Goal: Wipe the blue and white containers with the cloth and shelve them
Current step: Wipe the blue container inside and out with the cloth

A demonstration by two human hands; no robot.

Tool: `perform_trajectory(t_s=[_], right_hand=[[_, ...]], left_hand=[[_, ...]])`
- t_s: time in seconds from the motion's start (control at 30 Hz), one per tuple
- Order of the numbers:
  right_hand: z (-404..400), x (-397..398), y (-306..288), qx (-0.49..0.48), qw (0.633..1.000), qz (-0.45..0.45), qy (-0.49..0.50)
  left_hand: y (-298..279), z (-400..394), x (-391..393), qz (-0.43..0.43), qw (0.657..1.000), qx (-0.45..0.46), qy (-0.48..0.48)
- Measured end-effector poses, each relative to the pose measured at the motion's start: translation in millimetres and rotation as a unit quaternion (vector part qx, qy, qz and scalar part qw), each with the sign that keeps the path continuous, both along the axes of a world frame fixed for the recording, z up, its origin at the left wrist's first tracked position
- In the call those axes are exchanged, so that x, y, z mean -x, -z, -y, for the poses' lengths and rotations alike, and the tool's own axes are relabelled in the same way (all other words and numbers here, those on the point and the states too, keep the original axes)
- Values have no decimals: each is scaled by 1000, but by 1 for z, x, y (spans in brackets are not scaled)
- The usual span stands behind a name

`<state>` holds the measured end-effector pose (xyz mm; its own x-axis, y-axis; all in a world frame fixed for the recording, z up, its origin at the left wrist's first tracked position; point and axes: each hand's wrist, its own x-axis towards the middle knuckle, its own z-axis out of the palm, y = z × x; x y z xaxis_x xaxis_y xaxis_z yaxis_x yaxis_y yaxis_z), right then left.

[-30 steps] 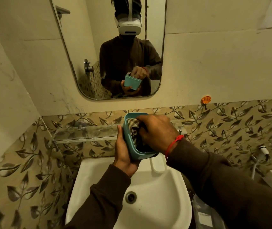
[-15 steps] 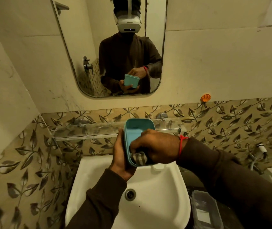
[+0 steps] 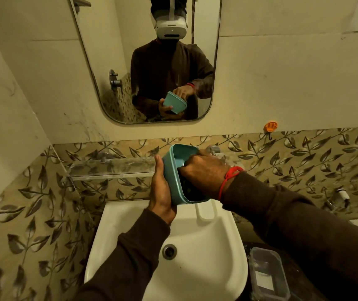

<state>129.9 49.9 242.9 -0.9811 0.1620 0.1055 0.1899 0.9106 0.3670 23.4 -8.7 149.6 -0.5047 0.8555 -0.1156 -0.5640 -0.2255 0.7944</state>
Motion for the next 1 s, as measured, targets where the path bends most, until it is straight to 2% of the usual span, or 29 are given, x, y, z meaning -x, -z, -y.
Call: perform_trajectory(t_s=[0.07,0.13,0.23,0.37,0.43,0.53,0.63,0.77,0.83,0.93,0.97,1.0], right_hand=[[3,1,5,58,998,25,-1],[4,1,10,174,984,34,5],[7,-1,14,345,938,-13,4],[5,-3,13,470,880,-74,1],[5,-3,10,560,820,-118,5],[10,-2,11,702,686,-187,42],[14,6,9,762,586,-262,84],[19,16,2,814,411,-398,105],[20,20,0,798,367,-464,116],[23,24,1,771,329,-523,152],[25,24,3,773,327,-520,161],[26,24,6,774,343,-505,168]], left_hand=[[1,2,0,-6,1000,3,-16],[3,5,0,-3,1000,2,-29],[6,8,3,-9,999,-3,-40],[9,10,4,-7,999,-31,-10],[11,12,7,0,999,-41,-3],[12,12,4,-2,999,-45,-2],[6,11,2,-16,999,-44,-16],[-1,10,6,-16,998,-48,-43],[-1,10,4,-10,998,-37,-52],[5,11,-2,14,997,-26,-76],[7,12,-5,15,996,-24,-83],[10,13,-8,15,996,-24,-86]])
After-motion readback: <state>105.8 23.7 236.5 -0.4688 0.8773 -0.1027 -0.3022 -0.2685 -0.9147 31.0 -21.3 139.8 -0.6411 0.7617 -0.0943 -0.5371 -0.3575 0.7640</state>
